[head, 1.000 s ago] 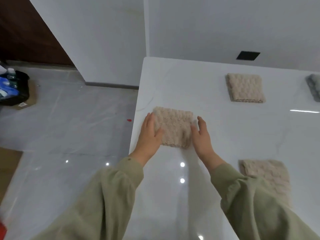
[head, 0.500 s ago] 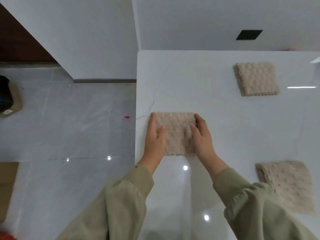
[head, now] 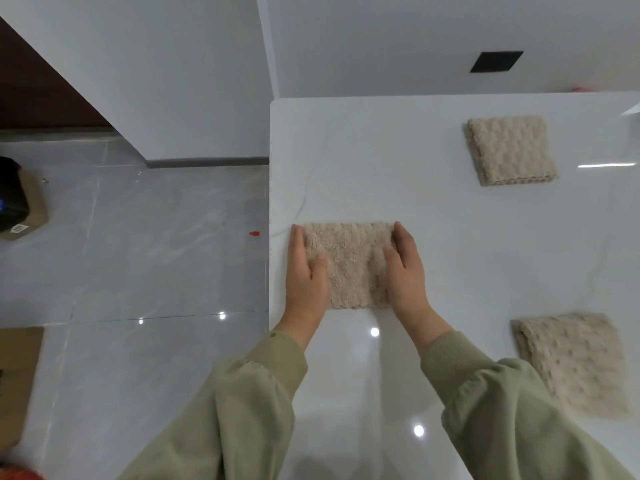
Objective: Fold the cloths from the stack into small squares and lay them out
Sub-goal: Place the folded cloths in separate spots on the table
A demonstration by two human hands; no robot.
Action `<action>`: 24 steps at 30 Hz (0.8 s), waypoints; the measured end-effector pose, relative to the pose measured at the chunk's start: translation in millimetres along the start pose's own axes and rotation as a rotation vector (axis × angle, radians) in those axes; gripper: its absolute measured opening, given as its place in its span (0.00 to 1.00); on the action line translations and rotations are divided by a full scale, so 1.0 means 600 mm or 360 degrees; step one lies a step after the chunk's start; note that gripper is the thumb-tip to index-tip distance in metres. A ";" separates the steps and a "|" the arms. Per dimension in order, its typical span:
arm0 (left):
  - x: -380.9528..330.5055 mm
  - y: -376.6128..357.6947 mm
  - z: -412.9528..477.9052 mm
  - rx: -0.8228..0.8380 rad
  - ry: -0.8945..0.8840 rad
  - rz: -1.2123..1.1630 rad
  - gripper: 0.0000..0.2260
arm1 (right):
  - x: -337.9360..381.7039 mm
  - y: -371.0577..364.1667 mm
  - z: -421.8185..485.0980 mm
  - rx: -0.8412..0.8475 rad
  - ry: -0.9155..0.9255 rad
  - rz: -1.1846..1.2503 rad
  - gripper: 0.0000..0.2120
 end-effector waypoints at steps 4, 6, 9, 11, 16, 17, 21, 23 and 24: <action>0.005 -0.012 -0.011 0.0005 0.0021 0.0037 0.25 | -0.004 -0.012 -0.010 0.0025 0.0015 -0.0044 0.24; 0.003 -0.016 -0.017 0.0021 0.0006 0.0077 0.26 | -0.007 -0.018 -0.017 0.0042 0.0028 -0.0105 0.25; -0.005 0.001 -0.019 0.0055 -0.0129 0.0327 0.28 | 0.000 -0.016 -0.023 0.0020 0.0157 -0.0340 0.27; -0.013 0.022 -0.018 0.0103 -0.0309 0.0705 0.27 | 0.011 -0.018 -0.030 -0.0015 0.0294 -0.0630 0.27; -0.037 0.078 -0.014 0.0327 -0.0732 0.1831 0.28 | 0.040 -0.064 -0.068 -0.0104 0.0482 -0.1275 0.28; -0.039 0.090 -0.011 0.0362 -0.0795 0.1992 0.29 | 0.046 -0.081 -0.077 -0.0123 0.0501 -0.1354 0.29; -0.052 0.161 0.003 0.0451 -0.1026 0.2265 0.31 | 0.061 -0.166 -0.108 -0.0212 0.0514 -0.1519 0.34; -0.054 0.208 0.011 0.0508 -0.1101 0.2315 0.31 | 0.068 -0.215 -0.124 -0.0269 0.0483 -0.1531 0.34; -0.054 0.234 0.015 0.0531 -0.1132 0.2344 0.31 | 0.074 -0.239 -0.134 -0.0306 0.0463 -0.1539 0.34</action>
Point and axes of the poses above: each hand's wrist, its own z-axis towards the middle knuckle, its own y-axis out of the back of the hand, x = y × z, the point moved 7 cm from there along z, towards the middle knuckle, and after that the axes turned 1 degree about -y, right-handed, at the moved point
